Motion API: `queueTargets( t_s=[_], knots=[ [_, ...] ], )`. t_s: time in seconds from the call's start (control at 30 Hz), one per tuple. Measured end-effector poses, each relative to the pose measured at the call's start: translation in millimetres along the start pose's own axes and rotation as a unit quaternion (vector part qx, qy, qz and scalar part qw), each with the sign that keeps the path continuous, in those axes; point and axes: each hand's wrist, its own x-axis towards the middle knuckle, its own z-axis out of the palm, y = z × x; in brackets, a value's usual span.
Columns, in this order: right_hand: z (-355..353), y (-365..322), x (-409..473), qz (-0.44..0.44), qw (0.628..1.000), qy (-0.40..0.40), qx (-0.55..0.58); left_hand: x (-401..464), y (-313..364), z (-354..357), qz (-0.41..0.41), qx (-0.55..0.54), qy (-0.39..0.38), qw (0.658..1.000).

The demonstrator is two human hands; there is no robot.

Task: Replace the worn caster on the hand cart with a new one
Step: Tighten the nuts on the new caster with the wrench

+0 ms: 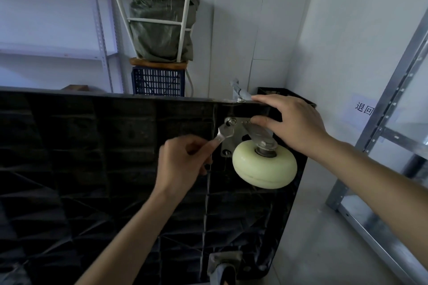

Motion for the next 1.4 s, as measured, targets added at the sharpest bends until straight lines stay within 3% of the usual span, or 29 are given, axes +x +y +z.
queueTargets(
  t_s=[0.27, 0.53, 0.7, 0.87, 1.13, 1.4],
  knots=[
    [1, 1, 0, -0.002, 1.0, 0.004, 0.002, -1, -8, 19, 0.02, 0.017, 0.038, 0.999],
    [3, 3, 0, 0.0, 1.0, 0.007, -0.002, 0, -15, 26, 0.076, 0.105, 0.105, 0.986],
    [3, 4, 0, 0.002, 1.0, 0.007, -0.001, -5, -14, 37, 0.029, 0.001, 0.077, 0.997],
    [4, 5, 1, 0.0, 1.0, 0.007, 0.0, -7, -17, 42, 0.048, 0.033, 0.096, 0.994],
    [5, 5, 1, -0.003, 1.0, 0.011, 0.004, -10, -12, 53, 0.043, 0.018, 0.067, 0.997],
    [5, 5, 0, 0.0, 1.0, 0.009, 0.006, -4, -16, 36, 0.084, 0.098, 0.075, 0.989]
  ],
)
